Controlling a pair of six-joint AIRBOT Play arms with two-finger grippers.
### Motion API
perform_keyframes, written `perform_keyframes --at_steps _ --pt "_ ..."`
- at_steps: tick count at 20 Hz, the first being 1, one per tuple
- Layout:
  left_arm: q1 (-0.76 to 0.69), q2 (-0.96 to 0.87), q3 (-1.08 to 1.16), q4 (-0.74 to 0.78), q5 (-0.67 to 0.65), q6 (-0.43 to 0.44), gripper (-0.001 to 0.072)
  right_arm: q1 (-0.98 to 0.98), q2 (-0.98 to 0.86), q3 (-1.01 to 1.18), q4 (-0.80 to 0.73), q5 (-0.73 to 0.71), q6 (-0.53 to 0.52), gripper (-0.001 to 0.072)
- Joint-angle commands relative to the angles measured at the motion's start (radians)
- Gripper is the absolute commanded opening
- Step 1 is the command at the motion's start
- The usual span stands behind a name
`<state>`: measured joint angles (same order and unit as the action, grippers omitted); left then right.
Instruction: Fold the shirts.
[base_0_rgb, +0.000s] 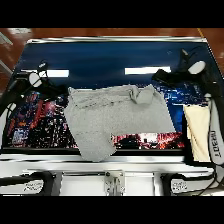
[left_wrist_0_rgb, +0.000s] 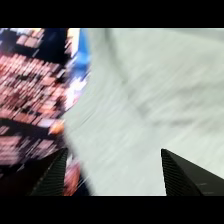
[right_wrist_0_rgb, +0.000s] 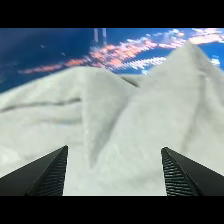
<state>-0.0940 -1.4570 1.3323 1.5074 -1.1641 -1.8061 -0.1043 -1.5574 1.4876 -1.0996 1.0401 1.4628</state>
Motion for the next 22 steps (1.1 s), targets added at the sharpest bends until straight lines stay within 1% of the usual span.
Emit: perform_keyframes --at_steps 1,2,3,4,6,8,10,12,13,14,16,20,21,22 --pt "0.124 0.010 -0.002 -0.074 -0.441 0.269 0.0702 -0.122 0.097 -0.003 -0.267 0.347 -0.062 0.0688" --pt "0.160 0.032 -0.052 -0.150 -0.471 0.296 0.0702 -0.162 0.108 -0.012 -0.321 0.431 -0.064 0.0688" --pt "0.191 0.066 -0.129 -0.224 -0.449 0.296 0.0703 -0.207 0.117 -0.034 -0.329 0.485 -0.069 0.0687" --pt "0.213 0.108 -0.223 -0.294 -0.391 0.299 0.0702 -0.256 0.132 -0.069 -0.282 0.489 -0.064 0.0688" --pt "0.233 0.180 -0.407 -0.405 -0.246 0.307 0.0703 -0.316 0.144 -0.126 -0.210 0.469 -0.069 0.0688" --pt "0.230 0.220 -0.557 -0.478 -0.147 0.333 0.0703 -0.331 0.144 -0.165 -0.205 0.466 -0.069 0.0687" --pt "0.231 0.223 -0.671 -0.550 -0.044 0.338 0.0704 -0.322 0.144 -0.191 -0.191 0.436 -0.069 0.0688" --pt "0.231 0.221 -0.754 -0.680 0.054 0.401 0.0703 -0.308 0.144 -0.195 -0.172 0.399 -0.069 0.0688" --pt "0.231 0.219 -0.779 -0.729 0.076 0.427 0.0704 -0.296 0.144 -0.195 -0.166 0.382 -0.069 0.0688" --pt "0.230 0.219 -0.800 -0.753 0.090 0.438 0.0703 -0.287 0.144 -0.195 -0.165 0.363 -0.069 0.0688" --pt "0.230 0.219 -0.814 -0.752 0.109 0.446 0.0704 -0.278 0.144 -0.195 -0.150 0.332 -0.069 0.0688" --pt "0.219 0.207 -0.814 -0.761 0.167 0.451 0.0701 -0.278 0.144 -0.195 -0.112 0.328 -0.069 0.0688" --pt "0.206 0.193 -0.814 -0.760 0.177 0.452 0.0688 -0.278 0.144 -0.195 -0.113 0.328 -0.069 0.0688" --pt "0.189 0.175 -0.814 -0.762 0.193 0.452 0.0586 -0.278 0.144 -0.195 -0.113 0.328 -0.069 0.0688"
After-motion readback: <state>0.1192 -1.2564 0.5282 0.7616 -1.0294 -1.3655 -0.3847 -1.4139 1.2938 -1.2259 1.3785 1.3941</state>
